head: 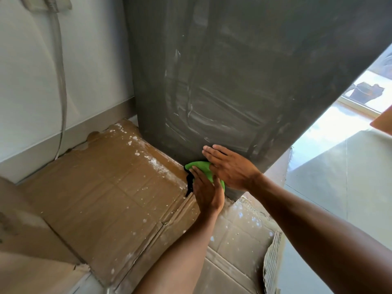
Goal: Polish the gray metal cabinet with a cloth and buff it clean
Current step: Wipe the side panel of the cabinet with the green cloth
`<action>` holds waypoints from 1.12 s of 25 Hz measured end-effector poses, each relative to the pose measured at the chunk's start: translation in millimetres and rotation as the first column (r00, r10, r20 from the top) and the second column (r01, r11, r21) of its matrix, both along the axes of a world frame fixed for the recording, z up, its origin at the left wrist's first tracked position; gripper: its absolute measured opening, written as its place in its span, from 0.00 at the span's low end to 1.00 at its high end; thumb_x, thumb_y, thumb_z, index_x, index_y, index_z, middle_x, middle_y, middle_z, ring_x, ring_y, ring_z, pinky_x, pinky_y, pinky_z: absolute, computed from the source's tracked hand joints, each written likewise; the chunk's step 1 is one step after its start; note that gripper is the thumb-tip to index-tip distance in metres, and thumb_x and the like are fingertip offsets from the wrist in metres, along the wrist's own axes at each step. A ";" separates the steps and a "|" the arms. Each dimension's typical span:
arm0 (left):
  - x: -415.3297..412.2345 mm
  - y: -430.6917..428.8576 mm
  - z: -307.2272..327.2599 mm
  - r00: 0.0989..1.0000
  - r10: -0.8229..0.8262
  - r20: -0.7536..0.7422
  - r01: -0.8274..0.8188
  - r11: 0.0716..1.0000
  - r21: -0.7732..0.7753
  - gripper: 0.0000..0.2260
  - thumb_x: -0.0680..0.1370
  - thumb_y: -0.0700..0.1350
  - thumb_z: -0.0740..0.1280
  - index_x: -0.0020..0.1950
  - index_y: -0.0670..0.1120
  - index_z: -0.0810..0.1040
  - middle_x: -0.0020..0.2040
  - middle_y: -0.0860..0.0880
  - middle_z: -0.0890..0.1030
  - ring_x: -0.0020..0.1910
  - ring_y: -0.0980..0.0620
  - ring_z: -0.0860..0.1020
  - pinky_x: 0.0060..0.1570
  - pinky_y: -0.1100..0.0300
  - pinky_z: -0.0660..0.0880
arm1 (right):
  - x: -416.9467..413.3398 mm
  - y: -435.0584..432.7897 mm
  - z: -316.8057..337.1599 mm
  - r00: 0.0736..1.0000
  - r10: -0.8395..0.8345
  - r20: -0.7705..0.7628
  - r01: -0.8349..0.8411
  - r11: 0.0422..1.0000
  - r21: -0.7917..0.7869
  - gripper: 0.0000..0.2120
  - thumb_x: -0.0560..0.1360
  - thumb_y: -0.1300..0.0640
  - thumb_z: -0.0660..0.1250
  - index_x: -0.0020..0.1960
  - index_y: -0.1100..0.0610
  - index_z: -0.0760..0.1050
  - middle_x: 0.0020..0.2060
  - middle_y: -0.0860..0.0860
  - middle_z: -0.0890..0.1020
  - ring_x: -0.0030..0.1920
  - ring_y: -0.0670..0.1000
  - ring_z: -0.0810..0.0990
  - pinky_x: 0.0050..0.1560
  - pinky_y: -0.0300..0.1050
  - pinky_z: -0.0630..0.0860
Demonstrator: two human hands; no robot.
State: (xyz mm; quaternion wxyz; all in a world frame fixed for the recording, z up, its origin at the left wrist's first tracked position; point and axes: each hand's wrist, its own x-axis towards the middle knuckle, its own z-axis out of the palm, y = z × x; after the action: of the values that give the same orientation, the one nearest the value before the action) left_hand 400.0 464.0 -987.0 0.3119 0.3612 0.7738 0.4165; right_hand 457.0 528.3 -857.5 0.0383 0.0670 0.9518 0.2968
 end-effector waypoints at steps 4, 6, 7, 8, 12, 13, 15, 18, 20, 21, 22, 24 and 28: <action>18.4 -6.6 2.4 0.998 -0.039 -0.047 0.037 0.998 -0.041 0.37 0.85 0.60 0.50 0.81 0.40 0.34 0.83 0.42 0.36 0.83 0.48 0.45 0.81 0.53 0.44 | 0.0 -2.9 -0.5 1.000 -0.029 0.002 0.029 0.999 -0.016 0.24 0.79 0.57 0.50 0.53 0.61 0.85 0.69 0.62 0.77 0.73 0.60 0.72 0.77 0.57 0.62; 27.4 -9.9 2.0 0.997 -0.063 -0.047 0.061 0.997 -0.056 0.37 0.85 0.59 0.50 0.81 0.40 0.32 0.82 0.42 0.34 0.83 0.49 0.41 0.80 0.54 0.39 | 4.9 -4.0 4.4 0.999 -0.033 0.022 0.033 0.999 0.001 0.21 0.79 0.57 0.53 0.51 0.60 0.85 0.68 0.62 0.77 0.73 0.61 0.72 0.77 0.57 0.62; 33.4 -10.4 1.2 0.997 -0.067 -0.049 0.065 0.996 -0.054 0.37 0.85 0.60 0.49 0.81 0.40 0.32 0.82 0.43 0.34 0.83 0.49 0.40 0.79 0.55 0.39 | 7.5 -5.1 7.3 0.999 -0.033 0.024 0.033 0.999 0.005 0.20 0.79 0.57 0.53 0.51 0.58 0.85 0.67 0.62 0.78 0.72 0.61 0.73 0.76 0.56 0.62; 38.5 -11.9 2.2 0.997 -0.073 -0.036 0.071 0.996 -0.058 0.37 0.85 0.62 0.48 0.81 0.41 0.32 0.82 0.43 0.34 0.83 0.49 0.41 0.79 0.54 0.39 | 9.1 -7.0 9.8 0.999 -0.032 0.027 0.032 0.999 0.008 0.20 0.79 0.56 0.53 0.51 0.57 0.84 0.67 0.61 0.79 0.71 0.60 0.74 0.76 0.56 0.62; 61.6 -18.1 0.3 0.997 -0.075 0.026 0.078 0.990 -0.122 0.43 0.79 0.72 0.39 0.83 0.44 0.35 0.83 0.43 0.39 0.83 0.48 0.44 0.81 0.51 0.42 | 14.8 -15.7 17.6 0.994 -0.035 0.106 0.033 0.999 0.022 0.22 0.79 0.56 0.50 0.54 0.54 0.84 0.66 0.59 0.80 0.71 0.59 0.75 0.76 0.55 0.61; 64.3 -17.9 2.4 0.997 -0.065 0.033 0.069 0.991 -0.116 0.45 0.77 0.74 0.37 0.83 0.44 0.35 0.84 0.43 0.39 0.83 0.48 0.44 0.81 0.51 0.42 | 16.7 -16.9 20.3 0.990 -0.048 0.130 0.044 0.999 0.032 0.23 0.79 0.55 0.50 0.55 0.53 0.84 0.67 0.59 0.79 0.72 0.59 0.74 0.76 0.55 0.59; 65.2 -17.5 2.6 0.997 -0.069 0.041 0.073 0.992 -0.106 0.44 0.77 0.73 0.36 0.83 0.44 0.36 0.84 0.43 0.40 0.83 0.47 0.44 0.80 0.51 0.42 | 19.3 -20.8 24.0 0.981 -0.091 0.170 0.080 0.994 0.070 0.22 0.81 0.55 0.49 0.60 0.53 0.82 0.71 0.59 0.75 0.75 0.59 0.69 0.77 0.55 0.51; 71.8 -21.3 -17.8 0.996 -0.086 0.005 0.086 0.994 -0.071 0.43 0.79 0.72 0.37 0.84 0.44 0.42 0.83 0.48 0.43 0.83 0.48 0.48 0.81 0.50 0.46 | 24.2 -22.8 16.8 0.947 -0.116 0.299 0.094 0.992 0.089 0.21 0.86 0.56 0.48 0.73 0.57 0.72 0.79 0.59 0.62 0.81 0.59 0.54 0.74 0.51 0.35; 75.9 -26.8 -33.5 0.979 -0.204 0.020 0.205 0.977 -0.049 0.44 0.78 0.73 0.37 0.84 0.44 0.46 0.81 0.53 0.43 0.83 0.44 0.49 0.81 0.46 0.49 | 30.2 -26.2 13.2 0.936 -0.124 0.329 0.120 0.992 0.034 0.23 0.86 0.56 0.46 0.76 0.59 0.68 0.80 0.59 0.60 0.81 0.58 0.52 0.76 0.50 0.36; 75.3 -29.9 -34.8 0.972 -0.235 0.028 0.236 0.970 -0.055 0.43 0.78 0.71 0.38 0.84 0.43 0.47 0.81 0.52 0.43 0.83 0.44 0.48 0.82 0.47 0.48 | 37.1 -28.1 8.8 0.945 -0.143 0.295 0.156 0.988 -0.022 0.24 0.85 0.56 0.46 0.75 0.59 0.69 0.78 0.58 0.64 0.80 0.59 0.57 0.79 0.50 0.43; 71.5 -33.0 -27.6 0.977 -0.215 0.011 0.215 0.974 -0.067 0.42 0.77 0.67 0.39 0.84 0.43 0.46 0.82 0.50 0.42 0.83 0.46 0.47 0.82 0.49 0.46 | 44.2 -29.9 3.4 0.948 -0.175 0.265 0.204 0.975 -0.088 0.23 0.84 0.57 0.49 0.74 0.58 0.72 0.74 0.57 0.70 0.76 0.58 0.63 0.79 0.51 0.55; 58.0 -41.3 -8.9 0.977 -0.208 -0.058 0.203 0.976 -0.074 0.40 0.76 0.63 0.44 0.84 0.44 0.45 0.84 0.45 0.45 0.83 0.47 0.48 0.81 0.52 0.46 | 55.3 -35.8 -6.0 0.950 -0.180 0.256 0.218 0.967 -0.131 0.14 0.80 0.57 0.65 0.63 0.55 0.80 0.59 0.52 0.81 0.61 0.54 0.75 0.63 0.49 0.75; 7.4 -49.9 -5.6 0.907 -0.342 -0.246 0.341 0.939 -0.047 0.34 0.83 0.42 0.61 0.85 0.47 0.47 0.84 0.48 0.52 0.78 0.47 0.65 0.73 0.58 0.66 | 64.4 -49.7 -17.2 0.965 -0.101 0.240 0.144 0.976 -0.166 0.13 0.63 0.53 0.83 0.45 0.51 0.86 0.46 0.49 0.84 0.50 0.51 0.81 0.47 0.46 0.80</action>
State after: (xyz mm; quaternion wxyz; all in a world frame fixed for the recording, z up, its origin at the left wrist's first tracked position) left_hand 407.3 414.1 -992.6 0.2802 0.5402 0.7324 0.3054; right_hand 521.4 478.6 -874.6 0.1727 0.0873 0.9580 0.2116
